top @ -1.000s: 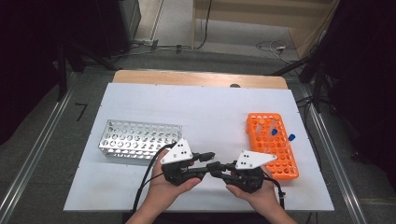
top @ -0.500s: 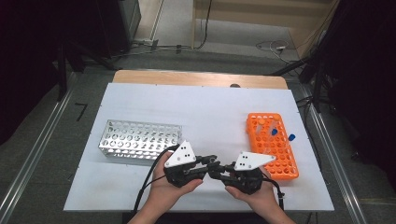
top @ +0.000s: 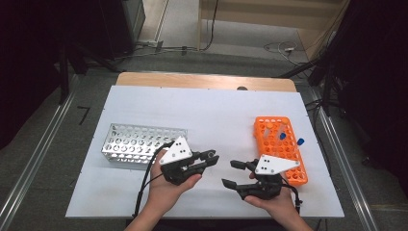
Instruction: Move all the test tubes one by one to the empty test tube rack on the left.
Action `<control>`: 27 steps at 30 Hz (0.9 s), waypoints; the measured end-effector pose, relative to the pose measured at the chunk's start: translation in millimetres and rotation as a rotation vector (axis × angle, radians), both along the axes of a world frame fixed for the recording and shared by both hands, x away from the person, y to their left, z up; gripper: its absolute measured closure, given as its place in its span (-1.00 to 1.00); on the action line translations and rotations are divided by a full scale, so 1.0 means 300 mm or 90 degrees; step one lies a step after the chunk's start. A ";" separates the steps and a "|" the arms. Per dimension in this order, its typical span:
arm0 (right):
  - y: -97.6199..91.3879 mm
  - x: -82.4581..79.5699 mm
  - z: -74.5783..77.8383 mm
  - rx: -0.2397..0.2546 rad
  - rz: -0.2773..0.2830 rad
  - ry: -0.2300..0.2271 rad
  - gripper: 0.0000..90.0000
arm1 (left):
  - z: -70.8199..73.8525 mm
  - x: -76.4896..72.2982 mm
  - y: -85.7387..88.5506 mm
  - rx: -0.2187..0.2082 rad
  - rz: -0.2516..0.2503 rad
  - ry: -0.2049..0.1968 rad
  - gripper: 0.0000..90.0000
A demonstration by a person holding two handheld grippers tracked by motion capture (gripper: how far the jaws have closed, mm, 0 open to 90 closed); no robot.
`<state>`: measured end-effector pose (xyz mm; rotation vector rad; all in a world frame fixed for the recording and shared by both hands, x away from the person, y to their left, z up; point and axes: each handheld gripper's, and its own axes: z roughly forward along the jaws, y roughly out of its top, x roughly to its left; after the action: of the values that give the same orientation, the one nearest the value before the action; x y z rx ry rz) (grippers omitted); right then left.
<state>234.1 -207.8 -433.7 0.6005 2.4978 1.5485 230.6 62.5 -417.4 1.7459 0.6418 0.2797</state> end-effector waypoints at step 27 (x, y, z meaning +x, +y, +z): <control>-0.285 0.008 0.001 0.025 -0.069 0.005 -0.96 | 0.065 0.164 0.243 -0.024 0.150 -0.022 0.70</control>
<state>236.3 -293.2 -433.4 0.7357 2.4009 1.5626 279.9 135.3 -397.8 1.6265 0.8242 0.4567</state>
